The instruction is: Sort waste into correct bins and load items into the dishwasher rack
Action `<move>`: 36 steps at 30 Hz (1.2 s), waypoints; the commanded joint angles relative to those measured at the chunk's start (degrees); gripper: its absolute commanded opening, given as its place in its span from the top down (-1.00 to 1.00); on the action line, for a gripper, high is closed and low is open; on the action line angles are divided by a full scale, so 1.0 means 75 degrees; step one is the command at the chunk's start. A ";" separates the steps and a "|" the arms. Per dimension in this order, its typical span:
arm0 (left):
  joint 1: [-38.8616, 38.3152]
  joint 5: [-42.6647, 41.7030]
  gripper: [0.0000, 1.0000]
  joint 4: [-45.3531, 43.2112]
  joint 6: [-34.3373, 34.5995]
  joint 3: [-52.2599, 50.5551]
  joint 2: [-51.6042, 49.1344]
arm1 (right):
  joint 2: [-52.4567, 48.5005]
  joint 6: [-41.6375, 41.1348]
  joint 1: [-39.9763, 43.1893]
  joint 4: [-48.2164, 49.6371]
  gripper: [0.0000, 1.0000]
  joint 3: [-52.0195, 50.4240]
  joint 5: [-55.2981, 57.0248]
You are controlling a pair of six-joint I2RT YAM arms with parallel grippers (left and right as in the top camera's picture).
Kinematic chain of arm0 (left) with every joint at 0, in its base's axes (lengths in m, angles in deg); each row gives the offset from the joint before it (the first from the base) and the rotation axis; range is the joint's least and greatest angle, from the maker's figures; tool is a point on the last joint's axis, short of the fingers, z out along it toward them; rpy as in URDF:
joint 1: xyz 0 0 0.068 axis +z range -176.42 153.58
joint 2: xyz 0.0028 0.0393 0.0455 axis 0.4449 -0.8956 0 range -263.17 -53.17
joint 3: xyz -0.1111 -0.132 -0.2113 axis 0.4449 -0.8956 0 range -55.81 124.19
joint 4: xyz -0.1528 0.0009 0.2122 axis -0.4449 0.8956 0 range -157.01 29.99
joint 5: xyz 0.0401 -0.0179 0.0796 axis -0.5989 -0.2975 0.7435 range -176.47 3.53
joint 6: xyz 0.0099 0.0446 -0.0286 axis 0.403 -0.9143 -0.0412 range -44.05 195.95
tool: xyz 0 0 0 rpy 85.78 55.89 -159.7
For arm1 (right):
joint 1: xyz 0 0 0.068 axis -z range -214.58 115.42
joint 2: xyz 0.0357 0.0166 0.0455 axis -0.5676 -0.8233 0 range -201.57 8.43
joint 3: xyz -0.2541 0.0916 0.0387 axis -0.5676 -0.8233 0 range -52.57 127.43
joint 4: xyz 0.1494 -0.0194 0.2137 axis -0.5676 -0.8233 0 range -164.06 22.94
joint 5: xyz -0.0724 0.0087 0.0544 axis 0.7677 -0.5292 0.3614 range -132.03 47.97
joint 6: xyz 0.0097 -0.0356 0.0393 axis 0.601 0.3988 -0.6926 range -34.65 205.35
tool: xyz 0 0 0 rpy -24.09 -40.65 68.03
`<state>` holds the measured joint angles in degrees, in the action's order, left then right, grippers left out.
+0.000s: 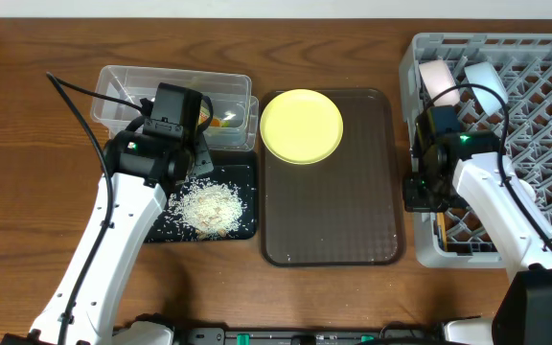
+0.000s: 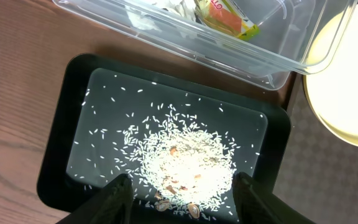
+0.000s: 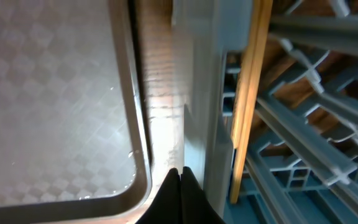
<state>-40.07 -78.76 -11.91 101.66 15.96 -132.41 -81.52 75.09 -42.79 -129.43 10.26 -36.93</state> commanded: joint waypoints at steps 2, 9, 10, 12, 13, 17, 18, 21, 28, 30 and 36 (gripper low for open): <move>0.0012 0.0064 -0.11 0.0009 0.0047 0.0041 -0.0029 | -0.0035 0.0522 -0.0017 0.0393 0.93 0.0064 -0.0146; 0.0012 0.0064 -0.10 -0.0012 0.0047 0.0041 -0.0029 | -0.0041 0.1058 -0.0262 0.2920 0.40 0.0262 -0.3290; 0.0012 0.0064 -0.10 -0.0012 0.0047 0.0041 -0.0029 | -0.0050 0.0871 -0.0344 0.3465 0.35 0.0262 -0.3281; 0.0012 0.0064 -0.11 -0.0012 0.0047 0.0041 -0.0029 | -0.0070 0.0662 -0.0519 0.4383 0.32 0.0262 -0.3144; 0.0012 0.0064 -0.11 -0.0012 0.0047 0.0041 -0.0029 | -0.0105 0.0495 -0.0629 0.4806 0.28 0.0262 -0.2955; 0.0012 0.0064 -0.11 -0.0012 0.0047 0.0041 -0.0029 | -0.0434 -0.0219 -0.1087 0.5887 0.13 0.0262 -0.1848; 0.0012 0.0064 -0.10 -0.0012 0.0047 0.0041 -0.0029 | -0.0557 -0.0373 -0.1180 0.6033 0.13 0.0262 -0.1673; 0.0012 0.0064 -0.10 -0.0012 0.0047 0.0041 -0.0029 | -0.1037 -0.0670 -0.1408 0.6359 0.13 0.0262 -0.1533; 0.0012 0.0064 -0.10 -0.0012 0.0047 0.0041 -0.0029 | -0.2331 -0.1580 -0.1667 0.6781 0.22 0.0262 -0.0941; 0.0012 0.0064 -0.11 -0.0012 0.0047 0.0041 -0.0029 | -0.2626 -0.1795 -0.1667 0.6918 0.22 0.0262 -0.0930; 0.0012 0.0064 -0.10 -0.0012 0.0047 0.0041 -0.0029 | -0.3287 -0.2477 -0.1667 0.7029 0.40 0.0262 -0.0941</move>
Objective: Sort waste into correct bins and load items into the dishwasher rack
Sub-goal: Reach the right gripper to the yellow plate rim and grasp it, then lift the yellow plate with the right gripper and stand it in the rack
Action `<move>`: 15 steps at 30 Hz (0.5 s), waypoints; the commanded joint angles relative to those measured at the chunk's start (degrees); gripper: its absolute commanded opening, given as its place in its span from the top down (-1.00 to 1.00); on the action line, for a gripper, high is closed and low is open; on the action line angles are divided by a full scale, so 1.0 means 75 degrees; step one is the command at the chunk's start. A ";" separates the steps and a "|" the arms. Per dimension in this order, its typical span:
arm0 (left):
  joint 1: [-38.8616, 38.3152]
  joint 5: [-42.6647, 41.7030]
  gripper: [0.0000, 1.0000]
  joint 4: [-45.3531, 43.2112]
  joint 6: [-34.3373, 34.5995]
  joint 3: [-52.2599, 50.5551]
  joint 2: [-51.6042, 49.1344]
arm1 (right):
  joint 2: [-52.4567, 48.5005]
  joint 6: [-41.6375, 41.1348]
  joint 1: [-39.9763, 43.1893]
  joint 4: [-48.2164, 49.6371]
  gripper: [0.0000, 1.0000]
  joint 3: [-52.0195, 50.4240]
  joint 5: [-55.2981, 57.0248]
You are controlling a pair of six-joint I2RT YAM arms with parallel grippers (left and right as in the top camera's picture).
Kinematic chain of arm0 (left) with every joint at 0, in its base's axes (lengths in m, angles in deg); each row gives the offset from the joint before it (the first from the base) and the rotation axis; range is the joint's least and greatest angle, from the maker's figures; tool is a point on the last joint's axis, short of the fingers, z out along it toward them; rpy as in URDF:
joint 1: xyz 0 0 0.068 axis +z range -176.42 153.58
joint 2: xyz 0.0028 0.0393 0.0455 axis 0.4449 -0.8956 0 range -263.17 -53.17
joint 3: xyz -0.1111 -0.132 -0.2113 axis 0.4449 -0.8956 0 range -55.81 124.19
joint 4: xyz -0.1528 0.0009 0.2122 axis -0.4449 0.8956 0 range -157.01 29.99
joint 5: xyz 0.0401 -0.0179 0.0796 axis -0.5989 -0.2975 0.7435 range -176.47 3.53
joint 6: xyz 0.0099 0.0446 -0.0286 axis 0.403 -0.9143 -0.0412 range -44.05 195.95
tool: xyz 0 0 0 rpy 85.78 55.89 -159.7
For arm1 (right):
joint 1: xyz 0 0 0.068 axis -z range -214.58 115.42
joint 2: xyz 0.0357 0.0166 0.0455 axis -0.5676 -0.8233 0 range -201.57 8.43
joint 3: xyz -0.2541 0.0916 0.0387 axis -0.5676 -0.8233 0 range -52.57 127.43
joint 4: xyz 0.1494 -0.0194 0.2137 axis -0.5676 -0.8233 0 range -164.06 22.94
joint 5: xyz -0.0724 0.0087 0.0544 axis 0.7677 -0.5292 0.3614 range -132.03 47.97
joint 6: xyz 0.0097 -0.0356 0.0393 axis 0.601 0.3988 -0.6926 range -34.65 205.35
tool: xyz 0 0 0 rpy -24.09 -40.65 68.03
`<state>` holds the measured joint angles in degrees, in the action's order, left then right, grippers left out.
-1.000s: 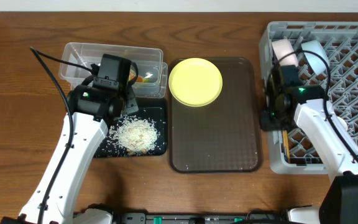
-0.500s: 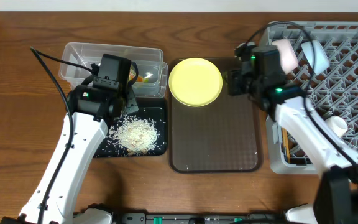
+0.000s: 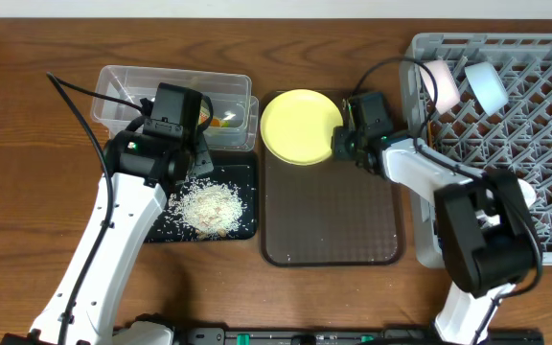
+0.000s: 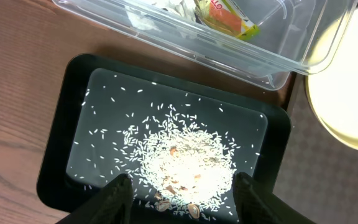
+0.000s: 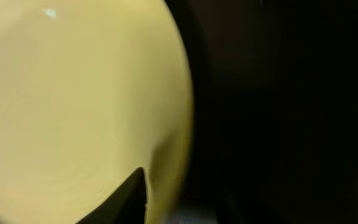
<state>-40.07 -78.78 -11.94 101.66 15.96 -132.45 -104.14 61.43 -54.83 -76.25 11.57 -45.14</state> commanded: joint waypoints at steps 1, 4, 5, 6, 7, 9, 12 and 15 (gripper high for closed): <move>0.0012 0.0067 -0.10 -0.0009 0.0047 0.0041 -0.0023 | -0.0315 -0.0729 -0.0061 -0.0067 0.51 0.0087 0.0152; 0.0012 0.0067 -0.11 -0.0006 0.0047 0.0041 -0.0023 | -0.0280 -0.0717 -0.0050 -0.0079 0.81 0.0090 0.0157; 0.0012 0.0067 -0.11 -0.0009 0.0050 0.0041 -0.0023 | -0.0230 -0.0679 -0.0032 -0.0082 0.86 0.0090 0.0157; 0.0012 0.0067 -0.10 -0.0009 0.0047 0.0041 -0.0023 | -0.0137 -0.0580 0.0006 -0.0102 0.92 0.0090 0.0154; 0.0012 0.0067 -0.11 -0.0006 0.0047 0.0041 -0.0023 | -0.0009 -0.0469 0.0052 -0.0140 0.98 0.0090 0.0152; 0.0012 0.0067 -0.10 -0.0006 0.0047 0.0041 -0.0023 | 0.0326 -0.0143 0.0172 -0.0280 0.98 0.0090 0.0163; 0.0012 0.0067 -0.10 -0.0006 0.0047 0.0041 -0.0023 | 0.1032 0.0522 0.0420 -0.0629 0.98 0.0090 0.0251; 0.0012 0.0067 -0.10 -0.0006 0.0047 0.0041 -0.0023 | 0.1993 0.1032 0.0737 -0.1303 0.98 0.0090 0.0685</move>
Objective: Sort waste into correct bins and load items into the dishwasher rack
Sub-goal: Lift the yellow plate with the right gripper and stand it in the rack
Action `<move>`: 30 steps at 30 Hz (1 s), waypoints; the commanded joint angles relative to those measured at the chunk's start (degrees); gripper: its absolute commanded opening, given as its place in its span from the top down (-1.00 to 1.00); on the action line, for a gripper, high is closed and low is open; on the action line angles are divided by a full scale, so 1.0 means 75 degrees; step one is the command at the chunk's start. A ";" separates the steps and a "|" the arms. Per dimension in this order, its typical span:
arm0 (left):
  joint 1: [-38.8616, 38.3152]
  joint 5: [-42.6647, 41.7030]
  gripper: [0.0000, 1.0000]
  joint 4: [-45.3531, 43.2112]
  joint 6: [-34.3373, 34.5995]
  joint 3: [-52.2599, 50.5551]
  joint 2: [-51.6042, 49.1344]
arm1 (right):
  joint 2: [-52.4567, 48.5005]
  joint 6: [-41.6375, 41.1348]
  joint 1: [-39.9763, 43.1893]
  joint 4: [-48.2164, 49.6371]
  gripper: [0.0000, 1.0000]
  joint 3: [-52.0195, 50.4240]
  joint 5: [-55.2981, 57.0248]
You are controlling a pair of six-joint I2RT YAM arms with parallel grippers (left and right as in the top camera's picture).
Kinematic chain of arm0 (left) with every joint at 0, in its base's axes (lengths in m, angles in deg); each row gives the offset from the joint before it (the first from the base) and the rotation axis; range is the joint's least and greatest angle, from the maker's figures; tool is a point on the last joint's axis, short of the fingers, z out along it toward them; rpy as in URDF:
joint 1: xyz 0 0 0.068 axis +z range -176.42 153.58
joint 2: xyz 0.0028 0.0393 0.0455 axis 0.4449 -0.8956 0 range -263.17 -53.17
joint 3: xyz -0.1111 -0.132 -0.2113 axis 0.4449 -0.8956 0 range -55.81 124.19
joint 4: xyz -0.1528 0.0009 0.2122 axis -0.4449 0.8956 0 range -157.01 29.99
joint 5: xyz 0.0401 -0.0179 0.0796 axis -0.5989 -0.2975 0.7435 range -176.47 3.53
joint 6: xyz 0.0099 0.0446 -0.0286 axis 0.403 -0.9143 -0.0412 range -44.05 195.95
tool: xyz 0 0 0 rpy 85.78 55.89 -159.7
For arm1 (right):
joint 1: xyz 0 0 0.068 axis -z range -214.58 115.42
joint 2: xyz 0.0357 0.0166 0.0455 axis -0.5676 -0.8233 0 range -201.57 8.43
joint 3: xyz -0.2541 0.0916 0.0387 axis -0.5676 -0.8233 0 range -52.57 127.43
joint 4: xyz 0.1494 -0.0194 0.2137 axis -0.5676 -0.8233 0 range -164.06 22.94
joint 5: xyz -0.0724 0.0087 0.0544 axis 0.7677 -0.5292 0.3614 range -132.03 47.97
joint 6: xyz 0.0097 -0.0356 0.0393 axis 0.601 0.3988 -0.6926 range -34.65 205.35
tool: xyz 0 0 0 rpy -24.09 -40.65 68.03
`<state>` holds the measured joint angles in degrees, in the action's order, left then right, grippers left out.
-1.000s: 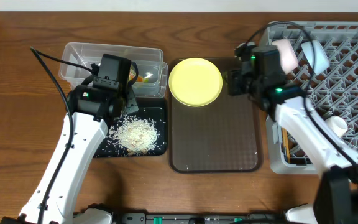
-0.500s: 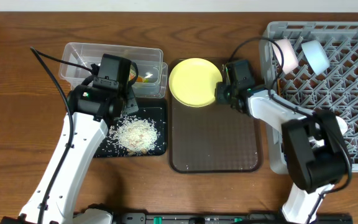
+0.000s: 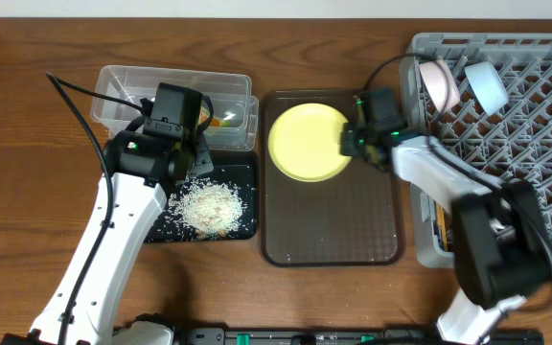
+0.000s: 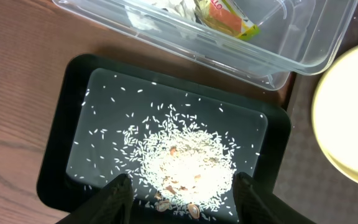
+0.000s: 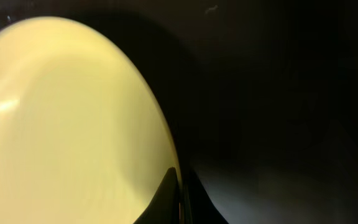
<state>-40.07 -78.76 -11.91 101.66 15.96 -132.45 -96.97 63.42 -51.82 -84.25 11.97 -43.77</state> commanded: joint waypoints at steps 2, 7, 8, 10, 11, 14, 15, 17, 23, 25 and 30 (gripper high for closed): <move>0.0012 0.0064 -0.10 -0.0009 0.0047 0.0041 -0.0023 | 0.1556 0.1125 0.0507 -0.0574 0.98 0.0038 0.0883; 0.0012 0.0064 -0.10 -0.0012 0.0047 0.0041 -0.0023 | 0.2996 0.2154 0.1008 -0.1195 0.98 0.0038 0.2433; 0.0012 0.0064 -0.10 -0.0012 0.0047 0.0041 -0.0023 | 0.3267 0.2398 0.1125 -0.1259 0.98 0.0038 0.2745; 0.0012 0.0064 -0.10 -0.0012 0.0047 0.0041 -0.0023 | 0.3707 0.2970 0.1329 -0.1326 0.98 0.0038 0.3308; 0.0012 0.0064 -0.11 -0.0012 0.0047 0.0041 -0.0023 | 0.3902 0.3244 0.1419 -0.1358 0.98 0.0038 0.3625; 0.0012 0.0064 -0.10 -0.0015 0.0050 0.0041 -0.0023 | 0.4293 0.3993 0.1670 -0.1402 0.98 0.0038 0.4322; 0.0012 0.0064 -0.11 -0.0015 0.0047 0.0041 -0.0023 | 0.4368 0.4252 0.1751 -0.1405 0.98 0.0038 0.4532; 0.0012 0.0064 -0.11 -0.0015 0.0047 0.0041 -0.0023 | 0.4441 0.4680 0.1932 -0.1413 0.98 0.0038 0.5196; 0.0012 0.0064 -0.11 -0.0012 0.0047 0.0041 -0.0023 | 0.4281 0.5572 0.2296 -0.1766 0.98 0.0035 0.6586; 0.0012 0.0064 -0.11 -0.0012 0.0047 0.0041 -0.0023 | 0.4135 0.5569 0.2352 -0.1999 0.98 0.0035 0.6639; 0.0012 0.0064 -0.11 -0.0015 0.0047 0.0041 -0.0023 | 0.3599 0.5557 0.2398 -0.2433 0.98 0.0029 0.6636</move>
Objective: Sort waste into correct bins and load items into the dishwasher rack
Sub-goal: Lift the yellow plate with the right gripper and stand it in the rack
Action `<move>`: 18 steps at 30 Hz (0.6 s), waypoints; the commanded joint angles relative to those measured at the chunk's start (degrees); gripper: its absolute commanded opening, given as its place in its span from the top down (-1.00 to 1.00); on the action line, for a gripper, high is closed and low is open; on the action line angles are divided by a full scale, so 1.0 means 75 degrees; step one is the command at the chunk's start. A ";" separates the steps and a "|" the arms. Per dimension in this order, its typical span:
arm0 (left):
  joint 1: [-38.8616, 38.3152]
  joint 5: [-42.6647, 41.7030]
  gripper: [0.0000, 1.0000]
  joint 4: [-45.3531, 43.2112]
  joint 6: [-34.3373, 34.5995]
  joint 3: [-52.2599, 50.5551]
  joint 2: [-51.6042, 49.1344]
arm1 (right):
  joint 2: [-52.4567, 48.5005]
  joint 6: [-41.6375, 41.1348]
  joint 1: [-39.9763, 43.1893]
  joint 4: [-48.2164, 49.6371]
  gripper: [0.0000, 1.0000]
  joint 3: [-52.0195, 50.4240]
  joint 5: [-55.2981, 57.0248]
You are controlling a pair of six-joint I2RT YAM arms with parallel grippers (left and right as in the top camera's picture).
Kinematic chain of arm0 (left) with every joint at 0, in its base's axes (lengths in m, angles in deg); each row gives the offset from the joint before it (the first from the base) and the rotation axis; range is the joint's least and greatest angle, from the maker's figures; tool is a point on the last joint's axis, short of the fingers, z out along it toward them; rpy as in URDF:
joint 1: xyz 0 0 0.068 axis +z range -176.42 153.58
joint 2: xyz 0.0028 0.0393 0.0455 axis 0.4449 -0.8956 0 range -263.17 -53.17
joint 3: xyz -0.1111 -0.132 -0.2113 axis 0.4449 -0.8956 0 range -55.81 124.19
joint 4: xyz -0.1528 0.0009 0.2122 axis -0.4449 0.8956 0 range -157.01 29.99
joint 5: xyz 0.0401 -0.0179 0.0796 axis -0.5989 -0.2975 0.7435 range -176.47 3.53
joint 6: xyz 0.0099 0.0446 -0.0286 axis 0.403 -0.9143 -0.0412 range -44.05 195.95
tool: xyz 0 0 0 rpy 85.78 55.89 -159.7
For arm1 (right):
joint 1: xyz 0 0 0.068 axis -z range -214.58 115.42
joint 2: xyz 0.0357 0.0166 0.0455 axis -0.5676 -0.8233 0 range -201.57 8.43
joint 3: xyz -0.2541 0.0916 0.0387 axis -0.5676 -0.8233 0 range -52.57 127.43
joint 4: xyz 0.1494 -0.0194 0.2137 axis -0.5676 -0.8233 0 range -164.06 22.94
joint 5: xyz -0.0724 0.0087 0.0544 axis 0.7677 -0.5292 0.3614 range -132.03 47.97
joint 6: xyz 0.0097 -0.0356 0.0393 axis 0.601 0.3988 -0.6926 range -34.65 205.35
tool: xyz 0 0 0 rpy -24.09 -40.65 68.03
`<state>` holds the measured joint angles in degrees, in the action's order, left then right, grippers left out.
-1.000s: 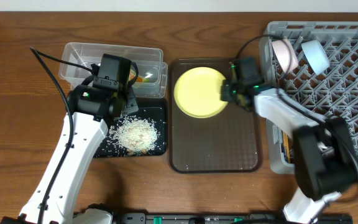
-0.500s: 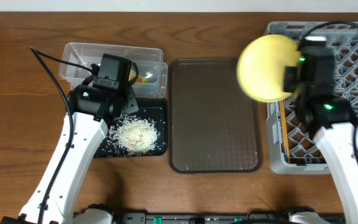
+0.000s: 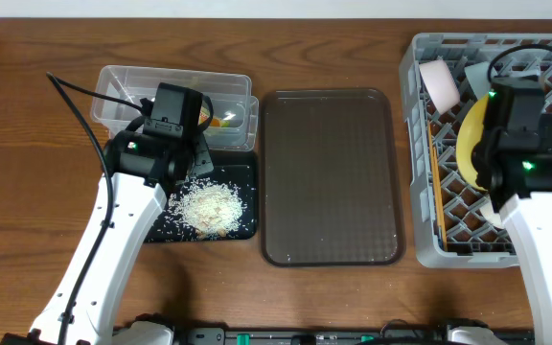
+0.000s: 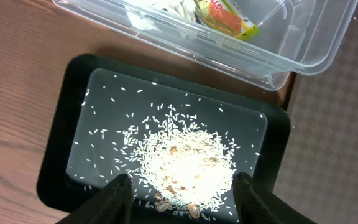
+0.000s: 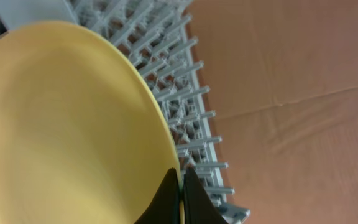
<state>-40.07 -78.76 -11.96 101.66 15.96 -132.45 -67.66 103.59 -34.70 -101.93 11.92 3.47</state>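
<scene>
My right gripper is shut on the rim of the yellow plate, holding it on edge over the grey dishwasher rack. From overhead the yellow plate stands tilted in the rack's left part, under the right wrist. My left gripper hangs open over the black tray of spilled rice. The clear bin with wrappers lies behind that tray.
The brown serving tray lies bare in the middle of the table. A pink cup sits in the rack's back left corner. A wooden chopstick lies along the rack's left side.
My right gripper has carried the yellow plate from the brown tray over to the dishwasher rack, where it now stands on edge. The left arm has not moved.
At first my right gripper was shut and empty beside the rack's left wall, the plate lying on the brown tray. Then it was at the plate's right rim, then shut on it with the plate shifted. Now the plate is held in the rack.
</scene>
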 commanded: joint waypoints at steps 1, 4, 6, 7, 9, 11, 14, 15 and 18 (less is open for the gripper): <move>0.0012 0.0064 -0.11 -0.0006 0.0047 0.0041 -0.0023 | -0.0405 0.0198 0.0114 -0.0082 0.98 0.0035 0.0338; 0.0012 0.0064 -0.10 -0.0006 0.0050 0.0041 -0.0023 | -0.0775 -0.0076 0.0114 0.0035 0.98 0.0035 0.0335; 0.0012 0.0061 -0.10 -0.0006 0.0050 0.0041 -0.0023 | -0.0950 -0.0443 0.0105 0.0108 0.98 0.0035 0.0329; 0.0012 0.0064 -0.10 -0.0009 0.0050 0.0041 -0.0023 | -0.0988 -0.0516 0.0105 0.0099 0.98 0.0035 0.0332; 0.0012 0.0064 -0.11 -0.0006 0.0050 0.0041 -0.0023 | -0.0997 -0.0670 0.0108 0.0096 0.98 0.0035 0.0335; 0.0012 0.0061 -0.11 -0.0003 0.0050 0.0041 -0.0023 | -0.0921 -0.0679 0.0108 0.0224 0.98 0.0038 0.0335; 0.0012 0.0064 -0.11 -0.0006 0.0050 0.0041 -0.0023 | -0.0734 -0.0676 0.0122 0.0481 0.98 0.0038 0.0335; 0.0012 0.0064 -0.10 -0.0006 0.0050 0.0041 -0.0023 | -0.0629 -0.0676 0.0122 0.0548 0.98 0.0038 0.0335; 0.0012 0.0064 -0.10 -0.0006 0.0050 0.0041 -0.0023 | -0.0289 -0.0586 0.0128 0.0731 0.98 0.0038 0.0338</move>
<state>-40.07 -78.76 -11.94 101.66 15.96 -132.45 -73.21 99.61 -34.75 -97.25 11.92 3.66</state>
